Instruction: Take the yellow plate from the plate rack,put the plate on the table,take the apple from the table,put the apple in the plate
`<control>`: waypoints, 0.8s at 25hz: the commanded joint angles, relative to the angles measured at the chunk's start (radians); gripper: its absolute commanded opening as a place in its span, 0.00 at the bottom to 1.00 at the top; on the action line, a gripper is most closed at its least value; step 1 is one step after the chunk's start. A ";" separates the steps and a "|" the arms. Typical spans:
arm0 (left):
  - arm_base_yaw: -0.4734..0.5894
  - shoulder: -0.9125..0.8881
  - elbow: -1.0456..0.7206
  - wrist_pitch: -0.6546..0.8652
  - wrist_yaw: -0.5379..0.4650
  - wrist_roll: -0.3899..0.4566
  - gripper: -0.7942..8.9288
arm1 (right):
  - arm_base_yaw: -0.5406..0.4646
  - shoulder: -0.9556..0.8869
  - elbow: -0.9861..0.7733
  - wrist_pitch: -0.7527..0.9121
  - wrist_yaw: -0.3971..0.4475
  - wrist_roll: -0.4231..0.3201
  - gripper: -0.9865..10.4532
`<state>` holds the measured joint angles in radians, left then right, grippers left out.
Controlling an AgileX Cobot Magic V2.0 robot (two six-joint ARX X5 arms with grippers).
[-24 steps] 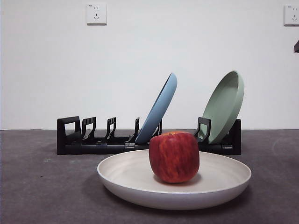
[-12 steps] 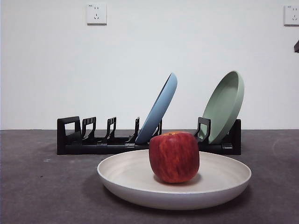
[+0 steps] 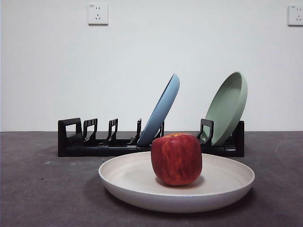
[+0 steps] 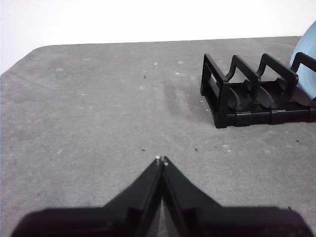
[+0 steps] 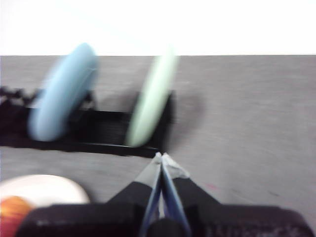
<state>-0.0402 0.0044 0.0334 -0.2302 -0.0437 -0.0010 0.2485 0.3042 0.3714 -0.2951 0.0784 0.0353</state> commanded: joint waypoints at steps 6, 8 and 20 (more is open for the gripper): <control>0.003 -0.003 -0.014 0.005 -0.003 -0.006 0.08 | -0.097 -0.246 -0.266 0.097 -0.106 -0.011 0.09; 0.003 -0.003 -0.014 0.005 -0.003 -0.006 0.08 | -0.098 -0.281 -0.291 0.098 -0.105 -0.006 0.09; 0.003 -0.002 -0.014 0.006 -0.003 -0.006 0.08 | -0.097 -0.303 -0.358 0.096 -0.106 0.035 0.09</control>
<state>-0.0402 0.0048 0.0334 -0.2302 -0.0441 -0.0010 0.1509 0.0040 0.0277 -0.2024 -0.0269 0.0555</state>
